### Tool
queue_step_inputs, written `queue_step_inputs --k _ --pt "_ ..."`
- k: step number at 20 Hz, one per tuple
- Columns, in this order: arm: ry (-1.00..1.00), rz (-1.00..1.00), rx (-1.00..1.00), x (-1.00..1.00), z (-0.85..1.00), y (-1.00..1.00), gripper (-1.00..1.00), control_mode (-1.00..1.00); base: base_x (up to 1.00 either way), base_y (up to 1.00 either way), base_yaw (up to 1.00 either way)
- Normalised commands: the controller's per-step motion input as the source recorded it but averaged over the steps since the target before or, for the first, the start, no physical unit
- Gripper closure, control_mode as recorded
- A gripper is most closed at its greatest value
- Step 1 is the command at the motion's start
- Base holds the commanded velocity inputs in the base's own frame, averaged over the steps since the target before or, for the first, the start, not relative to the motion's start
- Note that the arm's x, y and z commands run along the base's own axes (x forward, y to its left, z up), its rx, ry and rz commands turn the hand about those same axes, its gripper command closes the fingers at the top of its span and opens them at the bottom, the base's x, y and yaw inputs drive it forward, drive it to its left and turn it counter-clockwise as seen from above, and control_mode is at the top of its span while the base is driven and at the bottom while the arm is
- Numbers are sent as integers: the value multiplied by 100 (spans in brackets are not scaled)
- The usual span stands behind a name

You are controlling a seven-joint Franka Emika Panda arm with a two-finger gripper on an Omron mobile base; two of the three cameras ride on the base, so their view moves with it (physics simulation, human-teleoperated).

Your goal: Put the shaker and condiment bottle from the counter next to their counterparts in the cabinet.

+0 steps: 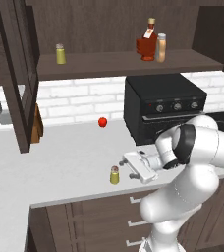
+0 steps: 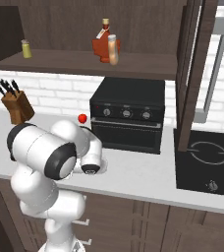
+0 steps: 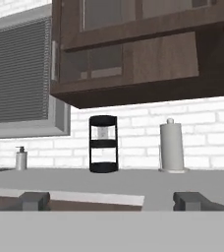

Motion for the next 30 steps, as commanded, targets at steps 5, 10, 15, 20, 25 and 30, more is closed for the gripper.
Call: queue_step_inputs --k 5,10,15,20,25,30 --pt "4 -13 -15 -4 7 0 -100 -100 0 0 0" --pt "0 -9 -22 -4 10 0 -100 -100 0 0 0" --pt "0 -6 -18 -10 11 0 -100 -100 0 0 0" --pt "0 0 -8 -44 5 2 -100 -100 0 0 0" --pt "0 0 -11 -53 0 0 -100 -100 0 0 0" --pt "1 -9 -10 -5 0 0 -100 -100 0 0 0"
